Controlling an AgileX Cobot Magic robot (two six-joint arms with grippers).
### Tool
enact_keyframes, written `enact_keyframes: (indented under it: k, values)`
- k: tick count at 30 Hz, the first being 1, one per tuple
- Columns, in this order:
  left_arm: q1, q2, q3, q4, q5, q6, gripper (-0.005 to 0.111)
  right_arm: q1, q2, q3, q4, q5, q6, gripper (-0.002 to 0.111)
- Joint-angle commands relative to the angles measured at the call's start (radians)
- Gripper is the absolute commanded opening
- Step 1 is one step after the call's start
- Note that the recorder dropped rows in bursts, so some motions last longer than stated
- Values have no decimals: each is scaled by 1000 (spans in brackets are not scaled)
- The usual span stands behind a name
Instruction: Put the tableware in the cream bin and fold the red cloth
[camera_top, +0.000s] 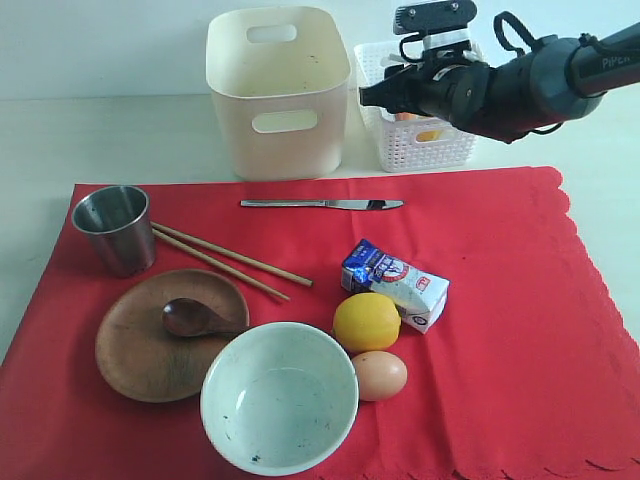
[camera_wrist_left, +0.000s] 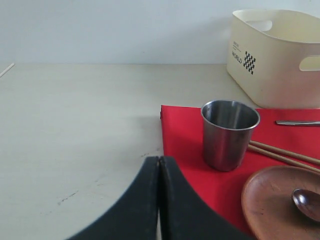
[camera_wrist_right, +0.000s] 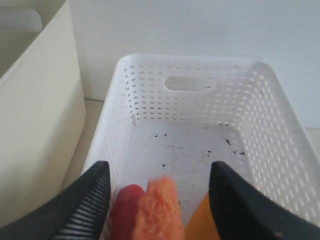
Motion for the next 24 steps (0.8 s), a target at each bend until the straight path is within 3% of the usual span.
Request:
enact_keyframes:
  k: [1, 7, 19, 24]
  values:
    - [2, -6, 3, 7, -5, -2, 0, -2, -9, -1, 2, 1, -9, 66]
    - [2, -6, 3, 7, -5, -2, 0, -2, -60, -1, 2, 79, -9, 70]
    - [2, -6, 3, 7, -5, -2, 0, -2, -336, -1, -9, 477, -63, 70]
    - [2, -6, 3, 7, -5, -2, 0, -2, -458, -1, -14, 598, -74, 60]
